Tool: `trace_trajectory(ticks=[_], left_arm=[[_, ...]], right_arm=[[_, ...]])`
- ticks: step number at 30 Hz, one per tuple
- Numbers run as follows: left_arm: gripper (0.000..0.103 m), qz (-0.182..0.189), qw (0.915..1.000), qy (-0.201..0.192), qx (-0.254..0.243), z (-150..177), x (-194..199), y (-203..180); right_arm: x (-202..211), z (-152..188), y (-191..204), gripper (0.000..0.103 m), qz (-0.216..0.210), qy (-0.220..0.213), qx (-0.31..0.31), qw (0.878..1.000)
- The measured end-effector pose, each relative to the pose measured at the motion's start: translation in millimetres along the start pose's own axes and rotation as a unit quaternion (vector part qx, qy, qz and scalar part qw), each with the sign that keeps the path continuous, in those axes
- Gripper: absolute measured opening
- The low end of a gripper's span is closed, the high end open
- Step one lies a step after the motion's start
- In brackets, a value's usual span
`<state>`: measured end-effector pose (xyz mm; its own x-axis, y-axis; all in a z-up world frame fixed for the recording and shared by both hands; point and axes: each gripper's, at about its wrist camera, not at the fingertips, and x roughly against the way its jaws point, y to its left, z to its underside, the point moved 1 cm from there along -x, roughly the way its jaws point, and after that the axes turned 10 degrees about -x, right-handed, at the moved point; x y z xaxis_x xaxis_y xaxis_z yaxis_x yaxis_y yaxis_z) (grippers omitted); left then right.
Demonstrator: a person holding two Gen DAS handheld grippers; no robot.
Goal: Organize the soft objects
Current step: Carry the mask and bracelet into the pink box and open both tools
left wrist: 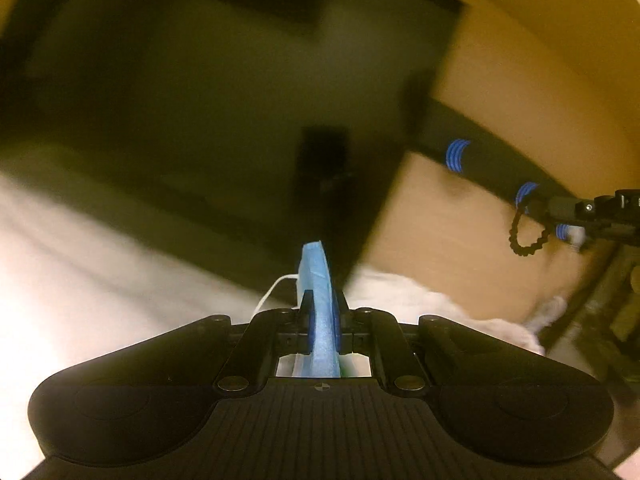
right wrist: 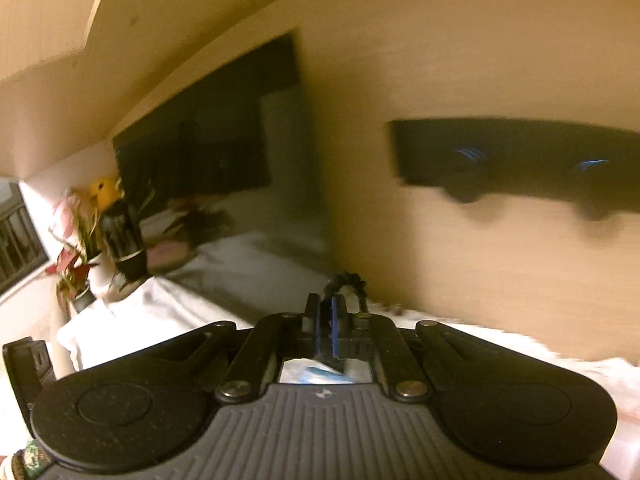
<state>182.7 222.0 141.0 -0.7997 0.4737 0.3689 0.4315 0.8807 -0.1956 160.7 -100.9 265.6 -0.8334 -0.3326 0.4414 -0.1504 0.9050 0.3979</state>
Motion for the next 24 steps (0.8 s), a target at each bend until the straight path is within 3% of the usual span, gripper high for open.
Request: trace_trajectory(ticks=[3,7,10,16,20,24], left_arm=[[0.010,0.043,0.9990,0.006,-0.014,-4.7,-18.1,-40.1],[0.010,0.115,0.9929,0.021,-0.023,-5.3,-48.9,-102.0],[0.010,0.172,0.9836,0.038,-0.040,-4.1,-78.0,-157.2],[0.010,0.266,0.9589,0.083,-0.051,2.5,-141.2,-256.2],[0.010,0.306,0.9450,0.113,-0.029,12.8,-181.5,-297.2],[0.010,0.299,0.9411,0.157,-0.009,24.2,-231.0,-322.1]], right_arm=[[33.7,0.1,-30.3,0.005,0.018,-0.013,-0.011,1.000],[74.8,7.4,-75.0,0.005,0.079,-0.026,-0.017,0.996],[92.0,14.5,-108.6,0.005,0.128,-0.034,-0.022,0.991],[104.3,60.5,-191.4,0.006,0.189,-0.005,-0.074,0.979],[89.7,96.2,-217.0,0.006,0.216,0.016,-0.099,0.971],[77.1,119.7,-228.8,0.006,0.210,0.027,-0.114,0.971]])
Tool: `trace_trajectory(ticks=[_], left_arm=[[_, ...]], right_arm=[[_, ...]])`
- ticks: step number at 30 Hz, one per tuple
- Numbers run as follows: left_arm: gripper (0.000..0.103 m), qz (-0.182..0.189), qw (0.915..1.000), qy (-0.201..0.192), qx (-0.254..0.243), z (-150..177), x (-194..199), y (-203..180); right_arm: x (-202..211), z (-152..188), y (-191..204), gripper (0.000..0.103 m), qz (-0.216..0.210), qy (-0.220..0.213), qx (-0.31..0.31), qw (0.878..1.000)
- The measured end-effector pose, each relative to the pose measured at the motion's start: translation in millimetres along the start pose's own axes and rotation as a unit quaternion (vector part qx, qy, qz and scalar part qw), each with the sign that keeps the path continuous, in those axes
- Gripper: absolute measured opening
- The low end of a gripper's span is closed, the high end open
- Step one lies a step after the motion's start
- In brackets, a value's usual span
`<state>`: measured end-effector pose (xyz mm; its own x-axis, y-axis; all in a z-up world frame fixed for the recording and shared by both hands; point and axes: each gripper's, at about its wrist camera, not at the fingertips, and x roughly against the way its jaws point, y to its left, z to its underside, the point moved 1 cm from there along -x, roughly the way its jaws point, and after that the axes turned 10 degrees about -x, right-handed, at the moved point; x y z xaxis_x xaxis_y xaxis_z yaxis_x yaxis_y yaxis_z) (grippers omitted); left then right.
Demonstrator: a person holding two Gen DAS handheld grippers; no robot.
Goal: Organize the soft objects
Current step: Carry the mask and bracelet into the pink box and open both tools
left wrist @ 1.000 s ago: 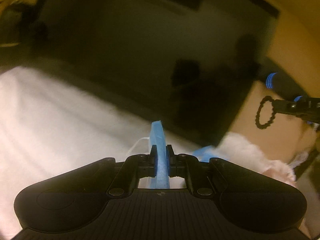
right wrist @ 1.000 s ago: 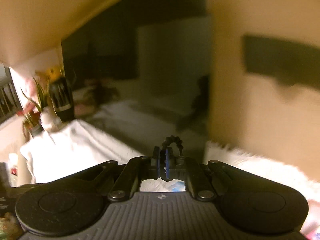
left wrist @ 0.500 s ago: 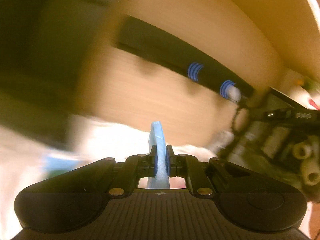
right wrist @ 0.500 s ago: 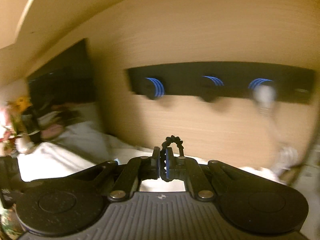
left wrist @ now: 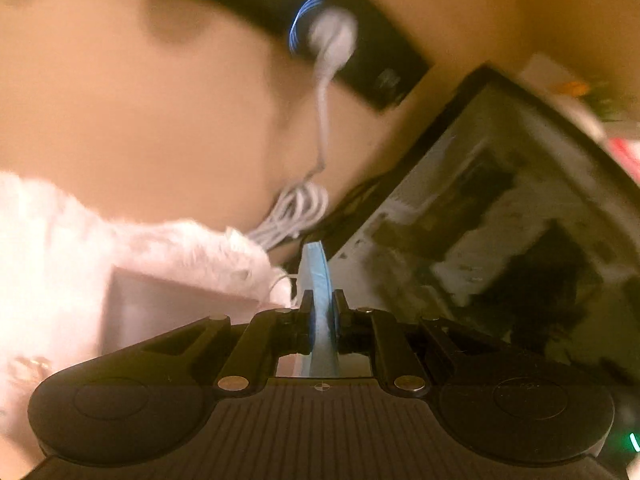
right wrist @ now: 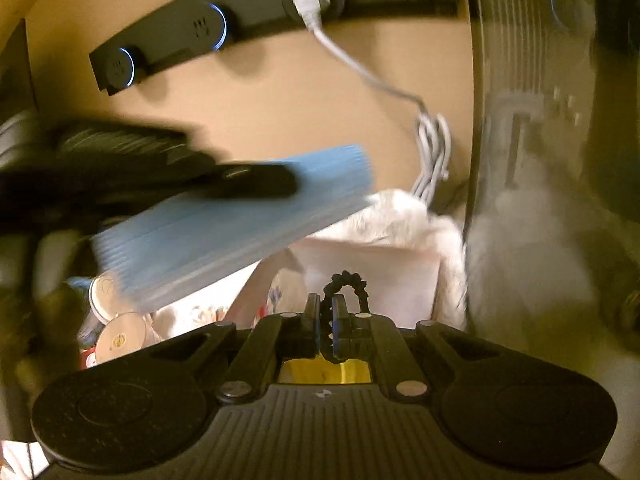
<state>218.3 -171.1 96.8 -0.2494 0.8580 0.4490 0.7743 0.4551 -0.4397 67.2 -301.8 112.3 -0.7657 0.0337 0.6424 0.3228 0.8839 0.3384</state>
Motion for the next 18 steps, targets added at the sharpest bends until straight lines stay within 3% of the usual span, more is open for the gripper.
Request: trace_trajectory(ticks=[5,9,13,16,17,18], left_arm=[[0.014,-0.066,0.9955,0.063,0.022,22.6,-60.0,26.2],[0.014,-0.100,0.9887,0.110,0.023,44.3,-76.7,43.9],[0.016,-0.087,0.9904,0.105,0.021,42.7,-72.0,47.9],[0.020,-0.055,0.9935,0.094,0.031,37.6,-69.0,47.4],[0.020,-0.048,0.9943,0.089,0.035,36.0,-64.6,49.1],[0.020,-0.042,0.9951,0.082,0.037,34.8,-59.8,49.7]], right_arm=[[-14.5,10.4,-13.8,0.006,0.003,0.010,-0.016,1.000],[-32.0,16.7,-13.1,0.006,0.026,0.016,0.006,1.000],[-51.7,23.2,-18.3,0.007,0.038,0.045,0.009,0.998],[-55.6,25.4,-19.1,0.009,0.029,0.056,0.004,0.998],[-54.8,25.3,-18.7,0.016,0.030,0.057,0.005,0.998],[-51.3,24.9,-18.2,0.031,0.033,0.055,0.004,0.998]])
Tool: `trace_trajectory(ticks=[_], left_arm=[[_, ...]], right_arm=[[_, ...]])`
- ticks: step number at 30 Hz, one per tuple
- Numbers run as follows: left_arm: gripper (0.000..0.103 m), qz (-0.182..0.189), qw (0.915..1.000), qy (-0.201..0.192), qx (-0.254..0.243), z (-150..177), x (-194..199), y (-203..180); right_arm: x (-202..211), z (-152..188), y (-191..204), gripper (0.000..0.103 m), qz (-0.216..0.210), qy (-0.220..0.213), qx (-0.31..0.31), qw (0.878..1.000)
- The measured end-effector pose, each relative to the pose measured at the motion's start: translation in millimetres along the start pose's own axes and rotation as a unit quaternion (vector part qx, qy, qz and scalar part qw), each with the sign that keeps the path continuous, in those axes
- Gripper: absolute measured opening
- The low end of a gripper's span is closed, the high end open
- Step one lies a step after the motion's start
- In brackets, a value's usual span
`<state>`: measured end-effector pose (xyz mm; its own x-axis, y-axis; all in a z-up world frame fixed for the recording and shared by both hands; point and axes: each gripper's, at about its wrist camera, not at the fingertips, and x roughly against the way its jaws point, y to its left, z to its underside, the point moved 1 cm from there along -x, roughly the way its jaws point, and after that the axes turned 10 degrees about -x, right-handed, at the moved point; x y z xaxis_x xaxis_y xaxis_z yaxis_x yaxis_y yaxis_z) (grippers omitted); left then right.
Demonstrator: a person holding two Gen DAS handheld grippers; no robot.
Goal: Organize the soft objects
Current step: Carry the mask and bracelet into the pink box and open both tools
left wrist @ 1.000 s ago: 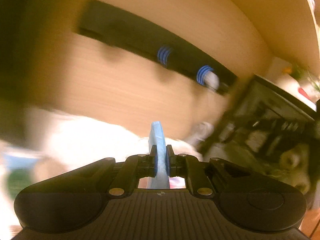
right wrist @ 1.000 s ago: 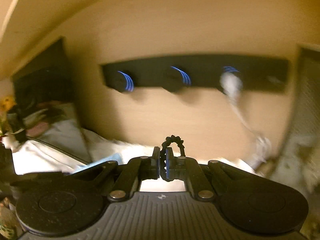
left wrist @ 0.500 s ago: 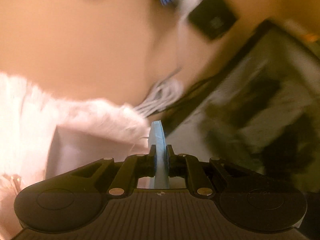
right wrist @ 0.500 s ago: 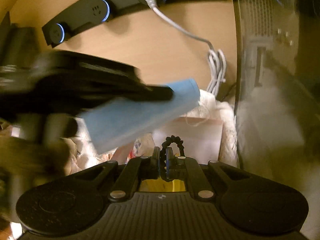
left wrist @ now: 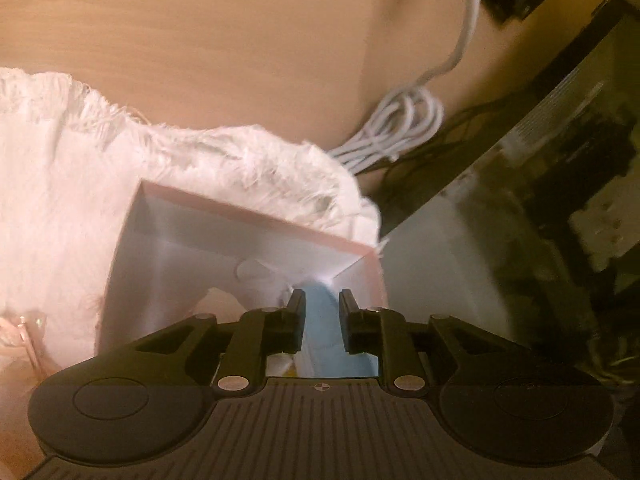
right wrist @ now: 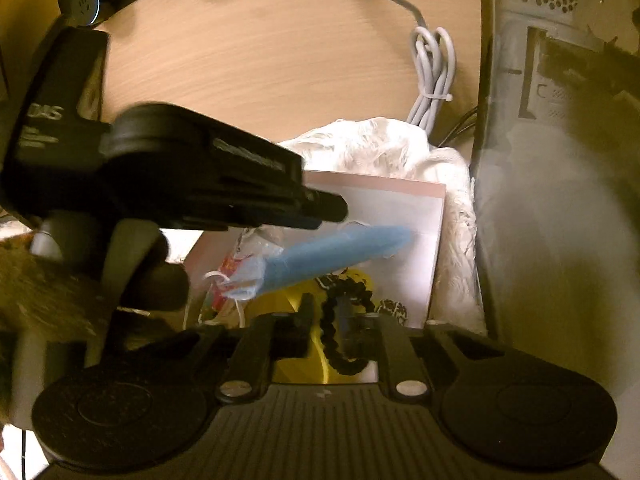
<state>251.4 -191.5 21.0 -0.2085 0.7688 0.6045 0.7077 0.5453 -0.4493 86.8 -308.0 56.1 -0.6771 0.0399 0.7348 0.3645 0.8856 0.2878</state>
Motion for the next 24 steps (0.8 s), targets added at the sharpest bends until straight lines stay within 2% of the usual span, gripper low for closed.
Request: trace_trajectory(ticks=[1,2,3,7,11,15,18,20,22,24], left_arm=[[0.020,0.006,0.9999,-0.010,0.002,-0.1,7.0,1.2],[0.020,0.012,0.9998,-0.018,0.002,-0.6,12.7,0.1],[0.020,0.018,0.9995,-0.027,0.002,-1.6,18.7,-0.9],[0.020,0.030,0.9982,-0.047,0.019,1.4,47.2,-3.2],[0.020,0.029,0.9990,-0.030,0.016,7.8,59.5,-2.2],[0.020,0.044,0.9927,-0.097,0.056,12.4,87.1,9.9],[0.020,0.058,0.9924,-0.094,0.054,12.3,100.0,14.4],[0.020,0.056,0.9925,-0.101,0.040,15.6,111.2,12.9],[0.020,0.044,0.9908,-0.124,0.031,20.4,127.8,11.2],[0.020,0.028,0.9888,-0.145,0.021,27.9,148.9,8.1]], right_arm=[[3.8,-0.5,-0.1,0.041,0.000,-0.005,-0.002,1.000],[9.8,-0.7,0.2,0.057,-0.004,-0.014,-0.003,1.000],[15.9,-0.4,1.3,0.061,-0.006,-0.022,-0.003,1.000],[42.3,-3.1,7.7,0.062,-0.013,-0.049,0.009,0.999],[56.4,-8.1,10.0,0.062,0.004,-0.065,-0.003,0.998],[65.7,-18.3,9.1,0.062,0.009,-0.081,-0.045,0.996],[68.9,-26.0,7.6,0.062,-0.001,-0.090,-0.076,0.993],[65.3,-30.9,9.9,0.062,-0.005,-0.090,-0.086,0.992],[54.5,-37.0,14.8,0.062,-0.014,-0.081,-0.096,0.992],[32.0,-40.5,22.4,0.058,-0.025,-0.049,-0.102,0.993]])
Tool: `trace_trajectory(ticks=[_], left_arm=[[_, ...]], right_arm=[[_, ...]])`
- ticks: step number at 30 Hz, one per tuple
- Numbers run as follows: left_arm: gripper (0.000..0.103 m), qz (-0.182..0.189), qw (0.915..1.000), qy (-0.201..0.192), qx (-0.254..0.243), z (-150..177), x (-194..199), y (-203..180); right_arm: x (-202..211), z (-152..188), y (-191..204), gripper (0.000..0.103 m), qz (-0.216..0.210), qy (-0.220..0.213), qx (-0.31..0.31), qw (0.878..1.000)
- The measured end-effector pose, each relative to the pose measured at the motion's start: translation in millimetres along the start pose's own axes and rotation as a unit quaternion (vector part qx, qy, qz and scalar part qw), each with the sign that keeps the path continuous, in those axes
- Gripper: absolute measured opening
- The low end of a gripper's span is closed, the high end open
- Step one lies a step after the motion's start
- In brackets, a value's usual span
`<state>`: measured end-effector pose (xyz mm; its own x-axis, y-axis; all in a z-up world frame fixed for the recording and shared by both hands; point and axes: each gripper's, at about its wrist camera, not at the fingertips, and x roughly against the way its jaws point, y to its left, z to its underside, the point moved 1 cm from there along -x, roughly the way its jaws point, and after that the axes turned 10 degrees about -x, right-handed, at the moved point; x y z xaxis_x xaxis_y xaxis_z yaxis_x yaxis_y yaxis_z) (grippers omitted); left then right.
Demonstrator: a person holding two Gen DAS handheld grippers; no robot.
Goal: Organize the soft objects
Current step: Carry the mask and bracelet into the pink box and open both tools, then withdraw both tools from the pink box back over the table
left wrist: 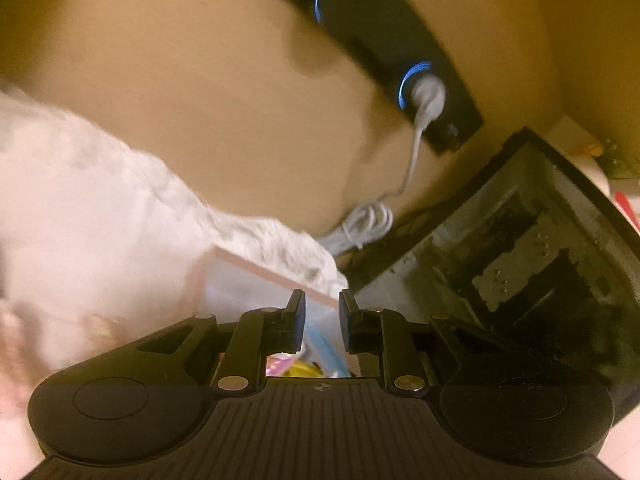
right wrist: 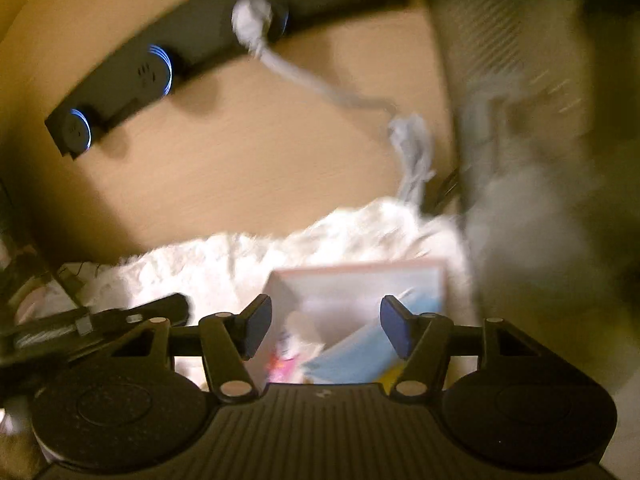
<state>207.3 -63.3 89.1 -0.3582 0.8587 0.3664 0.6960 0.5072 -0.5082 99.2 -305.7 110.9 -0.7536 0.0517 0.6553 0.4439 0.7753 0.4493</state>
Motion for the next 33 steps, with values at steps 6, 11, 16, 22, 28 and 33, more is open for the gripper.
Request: trace_trajectory(ticks=[6,11,16,22,28,33], left_arm=[[0.020,-0.086,0.9927,-0.053,-0.067,18.7,96.5,6.2],[0.020,-0.227,0.9672,-0.114,-0.004,44.2,196.4,72.7],[0.020,-0.313,0.9427,-0.088,0.073,74.5,236.0,128.8],[0.021,-0.302,0.9496,0.035,-0.076,92.1,178.3,114.9],[0.023,-0.307,0.9402,0.072,-0.130,94.9,158.4,117.8],[0.023,-0.283,0.9568,0.042,-0.049,71.3,156.7,149.1]], right_arm=[[-72.7,14.0,-15.3,0.038,0.096,0.104,-0.052,0.989],[-67.5,13.6,-47.7,0.046,0.055,0.116,-0.109,0.986],[-30.9,17.7,-18.8,0.050,0.036,0.057,-0.034,0.997],[27.0,58.2,57.2,0.071,-0.009,-0.039,0.131,0.991],[41.7,129.9,112.6,0.081,-0.056,-0.012,0.280,0.958],[16.2,178.0,125.5,0.081,-0.058,0.064,0.296,0.951]])
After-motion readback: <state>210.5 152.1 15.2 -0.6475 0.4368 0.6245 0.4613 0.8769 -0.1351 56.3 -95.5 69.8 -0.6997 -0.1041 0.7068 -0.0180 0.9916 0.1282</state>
